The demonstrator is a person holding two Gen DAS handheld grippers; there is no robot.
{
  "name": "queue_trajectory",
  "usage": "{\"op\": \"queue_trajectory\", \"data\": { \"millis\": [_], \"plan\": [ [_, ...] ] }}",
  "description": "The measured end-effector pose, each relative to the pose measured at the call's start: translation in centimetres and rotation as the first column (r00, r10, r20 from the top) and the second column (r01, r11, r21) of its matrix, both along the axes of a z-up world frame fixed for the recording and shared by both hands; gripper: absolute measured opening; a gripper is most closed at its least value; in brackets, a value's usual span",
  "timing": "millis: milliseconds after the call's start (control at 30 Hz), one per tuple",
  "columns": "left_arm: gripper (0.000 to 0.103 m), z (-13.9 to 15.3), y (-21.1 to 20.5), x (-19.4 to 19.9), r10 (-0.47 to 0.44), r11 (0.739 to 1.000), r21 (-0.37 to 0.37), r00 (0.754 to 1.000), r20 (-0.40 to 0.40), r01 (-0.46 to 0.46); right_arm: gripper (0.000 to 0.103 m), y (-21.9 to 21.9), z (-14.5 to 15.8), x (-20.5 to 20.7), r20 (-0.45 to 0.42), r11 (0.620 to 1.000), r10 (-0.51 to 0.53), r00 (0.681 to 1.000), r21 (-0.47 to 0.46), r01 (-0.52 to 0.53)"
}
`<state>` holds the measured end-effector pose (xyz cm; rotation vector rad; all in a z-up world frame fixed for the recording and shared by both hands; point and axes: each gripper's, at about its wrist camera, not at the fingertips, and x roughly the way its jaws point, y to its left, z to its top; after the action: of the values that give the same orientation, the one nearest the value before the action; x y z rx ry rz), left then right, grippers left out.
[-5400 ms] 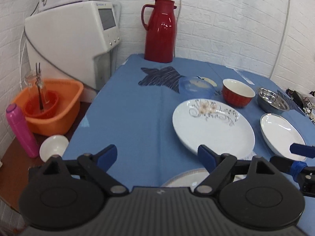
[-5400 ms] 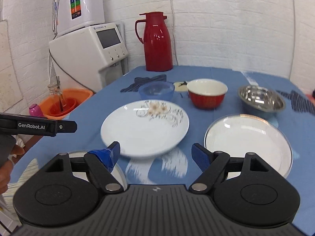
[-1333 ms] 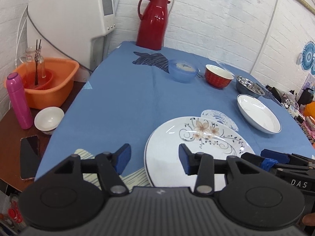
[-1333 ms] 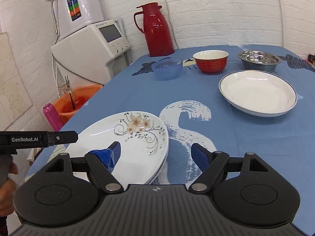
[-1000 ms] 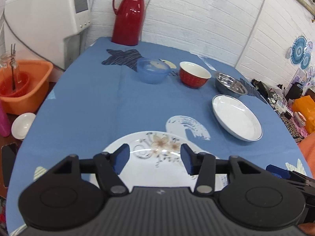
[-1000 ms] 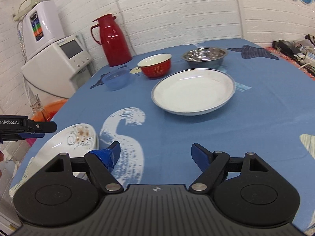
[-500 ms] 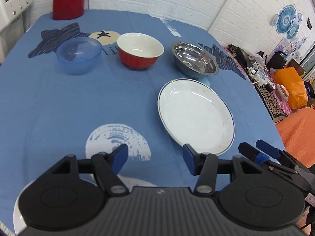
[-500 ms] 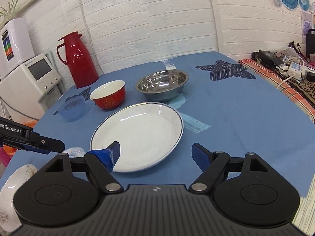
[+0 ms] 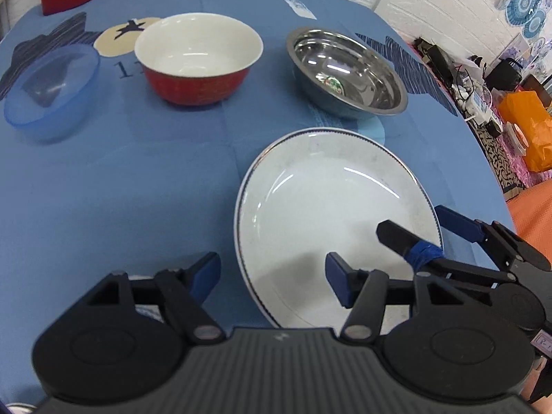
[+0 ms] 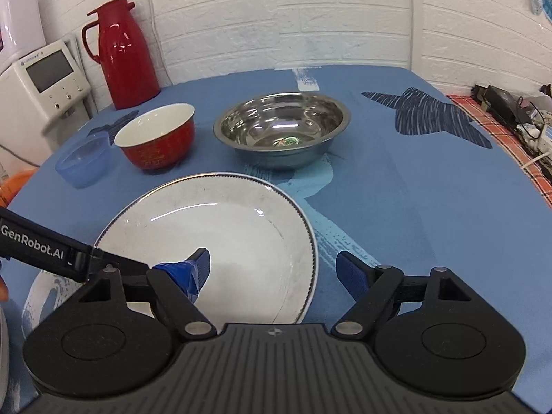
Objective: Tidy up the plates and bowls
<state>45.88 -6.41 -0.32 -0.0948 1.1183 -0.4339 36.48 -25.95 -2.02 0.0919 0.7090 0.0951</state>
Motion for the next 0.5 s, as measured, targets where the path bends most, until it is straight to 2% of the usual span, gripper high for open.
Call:
{"op": "queue_trajectory", "data": {
  "millis": [67, 167, 500],
  "plan": [
    [0.059, -0.1, -0.2, 0.1, 0.001, 1.0, 0.001, 1.0, 0.001, -0.001, 0.067, 0.3, -0.5, 0.4, -0.042, 1.0, 0.014, 0.999, -0.002, -0.014],
    [0.059, -0.1, -0.4, 0.0, -0.009, 1.0, 0.006, 1.0, 0.012, 0.009, 0.068, 1.1, -0.6, 0.2, -0.032, 0.998, 0.042, 0.999, -0.053, -0.044],
    [0.057, -0.4, -0.9, -0.9, -0.025, 0.999, 0.047, 0.997, 0.075, 0.021, 0.068, 1.4, -0.7, 0.1, -0.009, 0.996, 0.079, 0.997, -0.049, -0.079]
  ]
}}
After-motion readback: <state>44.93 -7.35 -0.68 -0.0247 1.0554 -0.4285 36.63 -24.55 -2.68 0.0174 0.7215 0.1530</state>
